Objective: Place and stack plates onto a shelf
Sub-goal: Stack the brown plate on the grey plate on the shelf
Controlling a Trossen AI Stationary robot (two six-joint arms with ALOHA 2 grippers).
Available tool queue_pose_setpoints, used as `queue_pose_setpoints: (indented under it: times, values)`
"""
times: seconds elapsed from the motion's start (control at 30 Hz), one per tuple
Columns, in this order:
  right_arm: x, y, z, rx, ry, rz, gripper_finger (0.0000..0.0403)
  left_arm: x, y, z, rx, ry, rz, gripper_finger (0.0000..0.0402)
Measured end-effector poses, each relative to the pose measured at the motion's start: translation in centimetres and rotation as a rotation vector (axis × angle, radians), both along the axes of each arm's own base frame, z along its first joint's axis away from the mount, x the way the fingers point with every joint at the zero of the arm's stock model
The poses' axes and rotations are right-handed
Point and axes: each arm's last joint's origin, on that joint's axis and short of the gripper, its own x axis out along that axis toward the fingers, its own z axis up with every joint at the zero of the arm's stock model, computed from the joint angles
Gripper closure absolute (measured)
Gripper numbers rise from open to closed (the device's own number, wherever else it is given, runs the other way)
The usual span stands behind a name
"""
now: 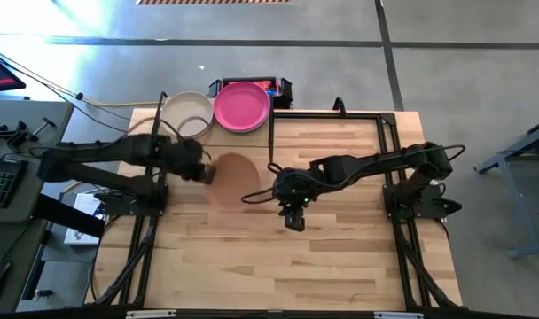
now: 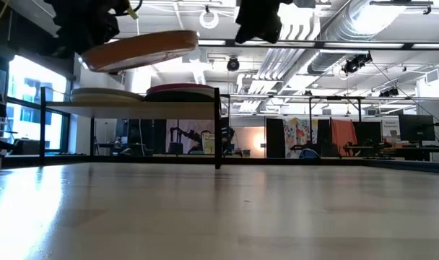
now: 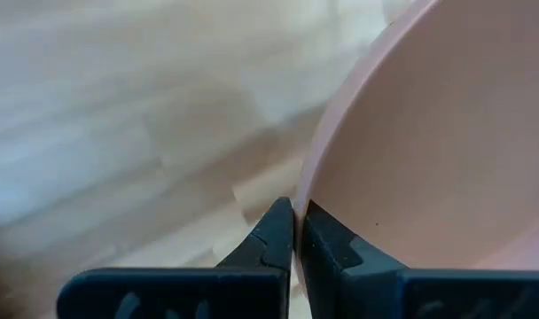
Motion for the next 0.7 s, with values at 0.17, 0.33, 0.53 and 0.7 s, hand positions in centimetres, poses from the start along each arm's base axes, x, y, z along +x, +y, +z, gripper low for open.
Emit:
queue_pose_setpoints:
  times: [0.17, 0.33, 0.53, 0.7]
  values:
    - [-0.2, -0.8, -0.2, -0.043, 0.021, 0.037, 0.0274, -1.6, 2.4, 0.9, 0.041, -0.057, 0.134, 0.0401]
    - [0.0, -1.8, -0.2, -0.056, 0.017, 0.032, 0.0274, -2.9, 4.3, 2.3, 0.094, -0.102, 0.231, 0.0401]
    - [0.4, -3.6, -0.1, -0.083, -0.013, -0.044, 0.0274, -3.6, 5.8, 5.2, 0.190, -0.160, 0.256, 0.0401]
    - [1.2, -6.3, 0.5, -0.084, -0.105, -0.184, 0.0274, -4.2, 6.5, 6.7, 0.299, -0.148, 0.251, 0.0401]
